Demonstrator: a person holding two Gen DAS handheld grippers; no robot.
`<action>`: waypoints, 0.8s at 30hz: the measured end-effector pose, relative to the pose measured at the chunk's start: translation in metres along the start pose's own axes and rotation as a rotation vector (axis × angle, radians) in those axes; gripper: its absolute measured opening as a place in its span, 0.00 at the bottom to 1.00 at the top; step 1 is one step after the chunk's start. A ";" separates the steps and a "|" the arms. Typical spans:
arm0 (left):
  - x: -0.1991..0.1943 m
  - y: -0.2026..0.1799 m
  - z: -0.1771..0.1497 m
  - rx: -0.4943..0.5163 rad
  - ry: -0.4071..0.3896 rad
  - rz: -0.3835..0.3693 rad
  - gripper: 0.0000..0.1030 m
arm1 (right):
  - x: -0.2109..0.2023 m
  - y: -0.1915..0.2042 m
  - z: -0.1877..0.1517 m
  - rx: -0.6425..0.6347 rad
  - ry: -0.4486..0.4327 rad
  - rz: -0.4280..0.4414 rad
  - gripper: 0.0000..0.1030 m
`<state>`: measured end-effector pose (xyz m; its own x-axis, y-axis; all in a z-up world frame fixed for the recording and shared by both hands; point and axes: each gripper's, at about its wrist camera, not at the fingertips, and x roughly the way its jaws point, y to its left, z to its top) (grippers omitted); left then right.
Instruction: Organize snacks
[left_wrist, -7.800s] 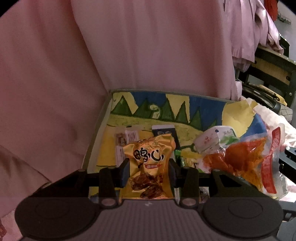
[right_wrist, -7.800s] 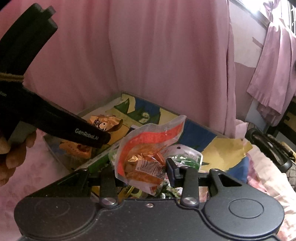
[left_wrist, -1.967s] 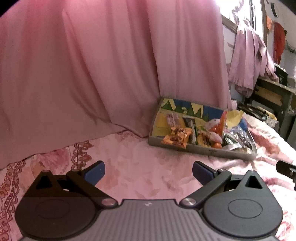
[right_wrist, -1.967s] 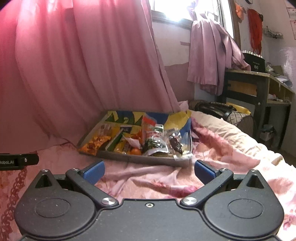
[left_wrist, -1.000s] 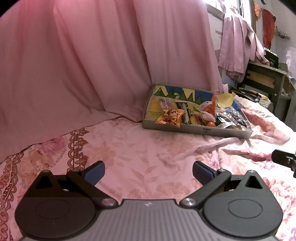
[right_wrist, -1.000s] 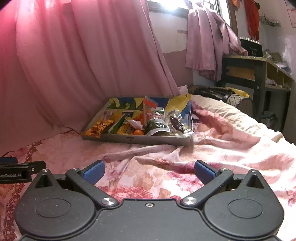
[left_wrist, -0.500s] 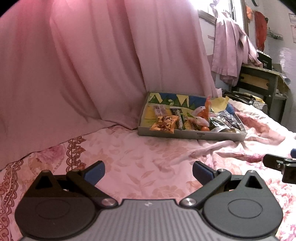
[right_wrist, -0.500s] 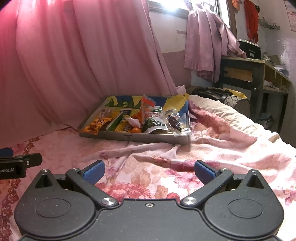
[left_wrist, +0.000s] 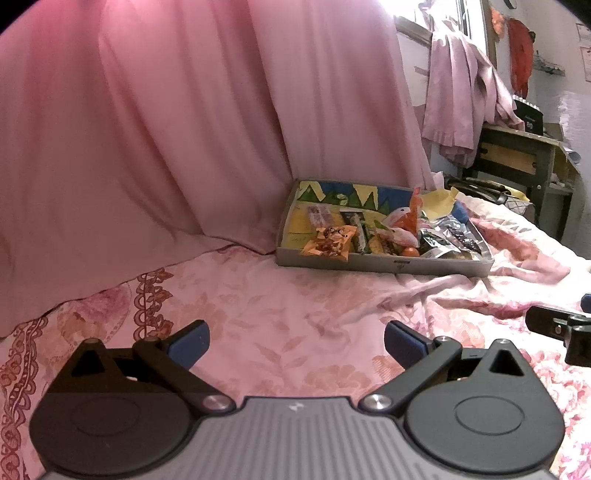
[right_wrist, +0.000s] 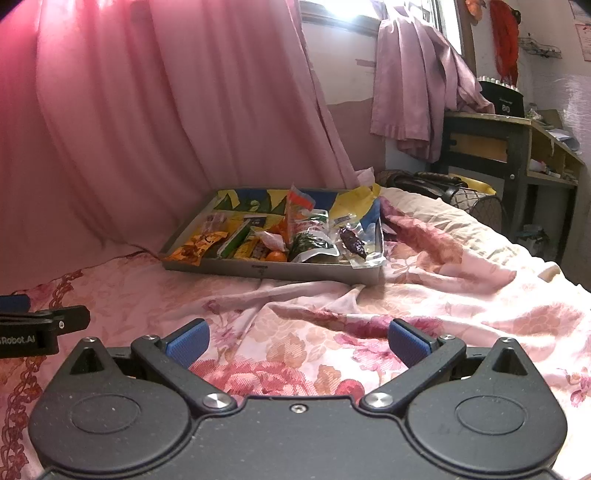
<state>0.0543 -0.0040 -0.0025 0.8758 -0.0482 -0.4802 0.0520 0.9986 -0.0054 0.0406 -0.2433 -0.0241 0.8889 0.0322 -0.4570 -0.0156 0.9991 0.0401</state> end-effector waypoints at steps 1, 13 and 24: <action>0.000 0.000 0.000 0.000 0.000 0.000 1.00 | 0.000 0.001 0.000 -0.001 0.000 0.001 0.99; 0.000 0.000 0.000 0.002 0.000 -0.002 1.00 | 0.000 0.001 -0.001 -0.001 0.012 0.003 0.99; -0.003 -0.001 -0.001 0.010 0.001 -0.006 1.00 | 0.001 0.000 -0.002 0.001 0.020 0.007 0.99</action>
<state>0.0516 -0.0046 -0.0021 0.8749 -0.0537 -0.4813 0.0614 0.9981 0.0003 0.0405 -0.2427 -0.0264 0.8793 0.0401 -0.4746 -0.0218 0.9988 0.0440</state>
